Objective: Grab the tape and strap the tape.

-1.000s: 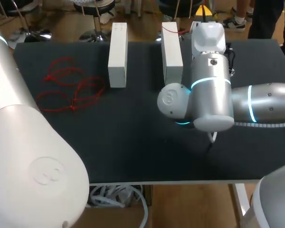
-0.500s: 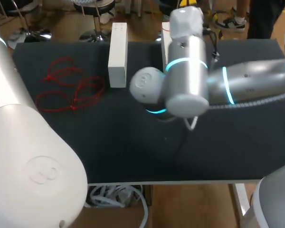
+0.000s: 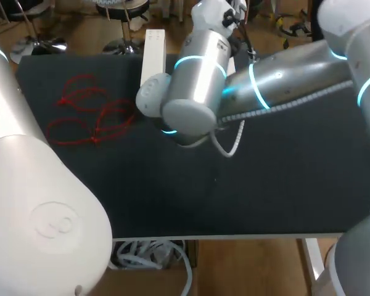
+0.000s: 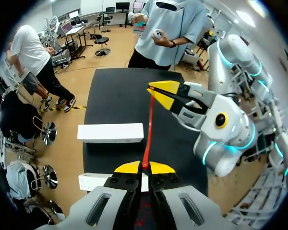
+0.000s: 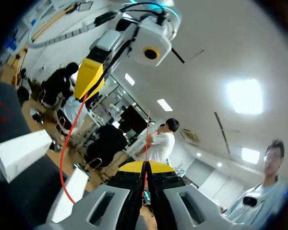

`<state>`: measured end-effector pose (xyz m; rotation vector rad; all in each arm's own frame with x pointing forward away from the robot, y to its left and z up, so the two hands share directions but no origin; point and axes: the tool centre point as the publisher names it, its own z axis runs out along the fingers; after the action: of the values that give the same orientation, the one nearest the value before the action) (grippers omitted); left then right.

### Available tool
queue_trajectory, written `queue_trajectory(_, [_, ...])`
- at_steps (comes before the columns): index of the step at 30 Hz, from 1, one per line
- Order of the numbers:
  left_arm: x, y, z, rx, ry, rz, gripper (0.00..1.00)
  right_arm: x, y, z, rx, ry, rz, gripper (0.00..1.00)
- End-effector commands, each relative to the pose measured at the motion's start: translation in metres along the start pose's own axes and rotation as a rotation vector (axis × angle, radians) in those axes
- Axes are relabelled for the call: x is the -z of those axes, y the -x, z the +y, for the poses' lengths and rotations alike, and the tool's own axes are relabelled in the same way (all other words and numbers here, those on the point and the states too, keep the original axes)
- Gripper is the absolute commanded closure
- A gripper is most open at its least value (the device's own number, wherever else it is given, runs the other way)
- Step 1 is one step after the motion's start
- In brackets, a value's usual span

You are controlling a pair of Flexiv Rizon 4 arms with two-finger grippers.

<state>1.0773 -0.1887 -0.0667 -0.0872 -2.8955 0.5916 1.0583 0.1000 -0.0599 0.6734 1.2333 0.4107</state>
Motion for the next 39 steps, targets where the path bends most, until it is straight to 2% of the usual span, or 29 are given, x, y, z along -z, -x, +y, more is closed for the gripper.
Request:
queue_trajectory(1, [0.001, 0.0, -0.001, 0.001, 0.005, 0.003, 1.0, -0.002, 0.001, 0.007, 0.332, 0.08, -0.007, 1.0])
queue_trajectory(7, [0.001, 0.0, -0.001, 0.001, 0.005, 0.003, 1.0, -0.003, 0.006, 0.009, 0.37, 0.118, 0.037, 1.0])
queue_trajectory(22, [0.001, 0.0, -0.001, 0.001, 0.005, 0.003, 1.0, -0.003, 0.006, 0.009, 0.37, 0.118, 0.037, 1.0])
queue_trajectory(24, [0.001, 0.0, -0.001, 0.001, 0.005, 0.003, 1.0, -0.003, 0.006, 0.018, 0.495, 0.099, 0.09, 1.0])
queue_trajectory(29, [0.001, 0.0, -0.001, 0.001, 0.005, 0.003, 1.0, -0.005, 0.002, 0.032, 0.724, 0.071, 0.155, 1.0])
queue_trajectory(34, [0.001, 0.0, -0.001, 0.001, 0.005, 0.003, 1.0, -0.006, 0.002, 0.036, 0.844, 0.097, 0.215, 1.0])
queue_trajectory(39, [0.001, 0.0, -0.001, 0.001, 0.005, 0.003, 1.0, -0.007, 0.008, 0.037, 0.893, 0.151, 0.265, 1.0])
